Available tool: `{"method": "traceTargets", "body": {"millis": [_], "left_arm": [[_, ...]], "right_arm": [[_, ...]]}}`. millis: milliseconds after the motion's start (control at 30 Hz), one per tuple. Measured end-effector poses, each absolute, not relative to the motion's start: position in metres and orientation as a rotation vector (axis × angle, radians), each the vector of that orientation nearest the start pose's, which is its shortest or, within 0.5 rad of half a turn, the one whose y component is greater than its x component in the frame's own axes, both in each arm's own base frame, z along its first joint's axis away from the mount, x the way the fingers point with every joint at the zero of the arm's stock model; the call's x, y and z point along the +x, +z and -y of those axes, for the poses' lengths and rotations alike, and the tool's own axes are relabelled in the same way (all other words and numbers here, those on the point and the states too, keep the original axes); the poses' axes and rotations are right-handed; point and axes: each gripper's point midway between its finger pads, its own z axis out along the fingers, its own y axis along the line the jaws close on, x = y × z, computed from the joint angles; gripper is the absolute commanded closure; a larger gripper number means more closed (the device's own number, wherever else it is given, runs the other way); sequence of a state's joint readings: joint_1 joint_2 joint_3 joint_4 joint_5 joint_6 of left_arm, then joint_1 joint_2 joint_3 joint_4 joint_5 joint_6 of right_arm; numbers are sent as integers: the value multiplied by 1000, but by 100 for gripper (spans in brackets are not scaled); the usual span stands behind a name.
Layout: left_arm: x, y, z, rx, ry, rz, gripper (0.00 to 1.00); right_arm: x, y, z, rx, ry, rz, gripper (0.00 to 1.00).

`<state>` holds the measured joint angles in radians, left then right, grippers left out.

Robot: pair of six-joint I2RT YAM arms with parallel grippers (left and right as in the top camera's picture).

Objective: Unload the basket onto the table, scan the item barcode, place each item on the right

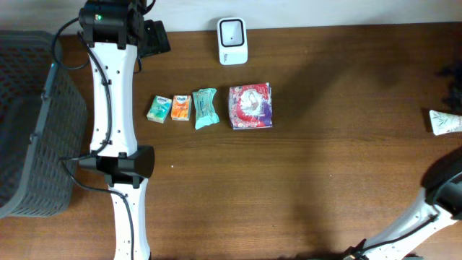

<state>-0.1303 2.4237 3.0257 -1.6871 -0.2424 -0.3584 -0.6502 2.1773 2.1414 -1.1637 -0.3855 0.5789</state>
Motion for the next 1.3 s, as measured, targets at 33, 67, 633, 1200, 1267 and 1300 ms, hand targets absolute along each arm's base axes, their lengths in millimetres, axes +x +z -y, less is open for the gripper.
{"method": "traceTargets", "body": {"millis": [33,67,633,1200,1267,1300], "left_arm": [[500,262,24,-376,152,-2584,1],[500,262,24,-375,152,-2584,1],[500,262,24,-375,152,-2584,1],[500,262,24,-376,152,-2584,1],[500,262,24,-375,152,-2584,1],[500,262,24,-375,152,-2584,1]], "right_arm": [[457,174,201,1325,553,-2382,43],[462,171,161,1196,570,-2499,43],[452,35,-174,-266,725,-3072,73],[445,116,-36,30,-777,-2866,95],[432,86,-32,11,-847,-2909,69],[432,83,-42,-23,-844,-2894,68]]}}
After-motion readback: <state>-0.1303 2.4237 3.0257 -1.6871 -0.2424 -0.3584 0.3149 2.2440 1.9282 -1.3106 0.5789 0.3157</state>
